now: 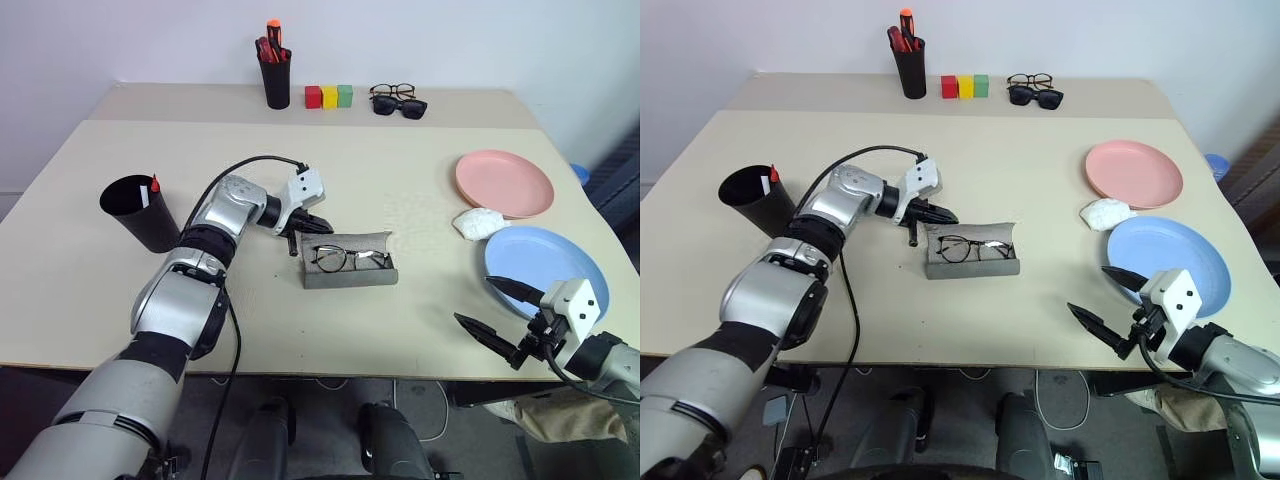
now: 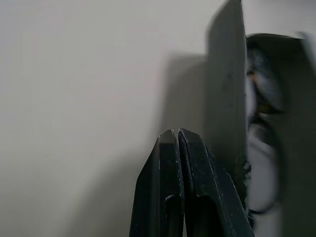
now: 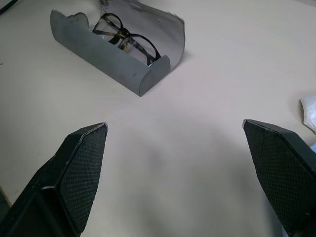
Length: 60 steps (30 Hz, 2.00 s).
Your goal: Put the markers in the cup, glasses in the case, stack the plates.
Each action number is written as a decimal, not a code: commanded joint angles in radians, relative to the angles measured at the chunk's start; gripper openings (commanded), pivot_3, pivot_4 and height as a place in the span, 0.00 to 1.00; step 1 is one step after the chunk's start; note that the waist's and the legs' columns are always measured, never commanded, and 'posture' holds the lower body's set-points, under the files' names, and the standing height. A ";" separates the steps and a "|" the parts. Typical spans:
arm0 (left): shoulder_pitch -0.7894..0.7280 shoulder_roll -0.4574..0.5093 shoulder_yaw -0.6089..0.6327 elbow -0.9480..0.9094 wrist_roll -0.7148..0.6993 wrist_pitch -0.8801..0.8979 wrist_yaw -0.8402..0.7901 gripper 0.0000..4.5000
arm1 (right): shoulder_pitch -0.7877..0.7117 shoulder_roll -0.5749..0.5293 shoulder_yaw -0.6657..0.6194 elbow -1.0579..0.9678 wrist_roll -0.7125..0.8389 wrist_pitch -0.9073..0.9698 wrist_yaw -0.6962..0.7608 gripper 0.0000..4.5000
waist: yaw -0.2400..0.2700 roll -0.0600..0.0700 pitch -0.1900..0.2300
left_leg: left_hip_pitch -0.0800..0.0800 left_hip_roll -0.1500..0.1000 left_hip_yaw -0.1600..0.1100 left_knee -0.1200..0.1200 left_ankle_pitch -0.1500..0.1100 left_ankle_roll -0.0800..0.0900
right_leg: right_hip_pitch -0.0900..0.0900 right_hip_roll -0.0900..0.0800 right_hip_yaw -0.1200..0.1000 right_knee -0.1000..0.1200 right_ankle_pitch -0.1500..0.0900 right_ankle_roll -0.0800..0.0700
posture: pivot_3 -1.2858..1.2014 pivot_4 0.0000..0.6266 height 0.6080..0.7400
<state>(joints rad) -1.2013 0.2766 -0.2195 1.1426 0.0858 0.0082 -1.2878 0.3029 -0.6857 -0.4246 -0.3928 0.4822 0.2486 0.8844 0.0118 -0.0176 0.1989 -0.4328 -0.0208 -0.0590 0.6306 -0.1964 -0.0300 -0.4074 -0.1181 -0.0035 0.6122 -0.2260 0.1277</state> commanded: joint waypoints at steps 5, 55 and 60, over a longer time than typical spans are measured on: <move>0.122 0.052 -0.016 -0.318 -0.062 0.157 -0.199 0.01 | -0.033 0.004 0.021 -0.001 0.004 -0.027 -0.002 1.00 | -0.001 0.000 0.000 | 0.000 0.000 0.000 0.000 0.000 0.000 | 0.000 0.000 0.000 0.000 0.000 0.000 | 0.52 0.24 1.00; 0.404 0.091 -0.086 -1.150 -0.331 0.500 0.057 0.99 | -0.203 -0.045 0.067 0.280 -0.200 0.021 -0.156 1.00 | -0.001 0.003 -0.002 | 0.004 0.000 0.000 0.000 0.000 0.000 | 0.003 0.000 0.001 0.002 0.000 -0.001 | 0.52 0.24 1.00; 0.409 0.086 -0.091 -1.153 -0.333 0.497 0.066 0.99 | -0.187 -0.052 0.067 0.268 -0.210 0.042 -0.178 1.00 | -0.002 0.003 -0.002 | 0.005 0.000 0.000 0.000 0.000 0.000 | 0.003 0.000 0.001 0.002 0.000 -0.001 | 0.52 0.24 1.00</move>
<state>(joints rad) -0.7912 0.3677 -0.3072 0.0229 -0.2300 0.5192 -1.2261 0.1128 -0.7206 -0.3244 -0.0846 0.2754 0.2896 0.7157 0.0102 -0.0150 0.1974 -0.4283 -0.0206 -0.0590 0.6304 -0.1962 -0.0299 -0.4040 -0.1180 -0.0026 0.6136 -0.2262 0.1268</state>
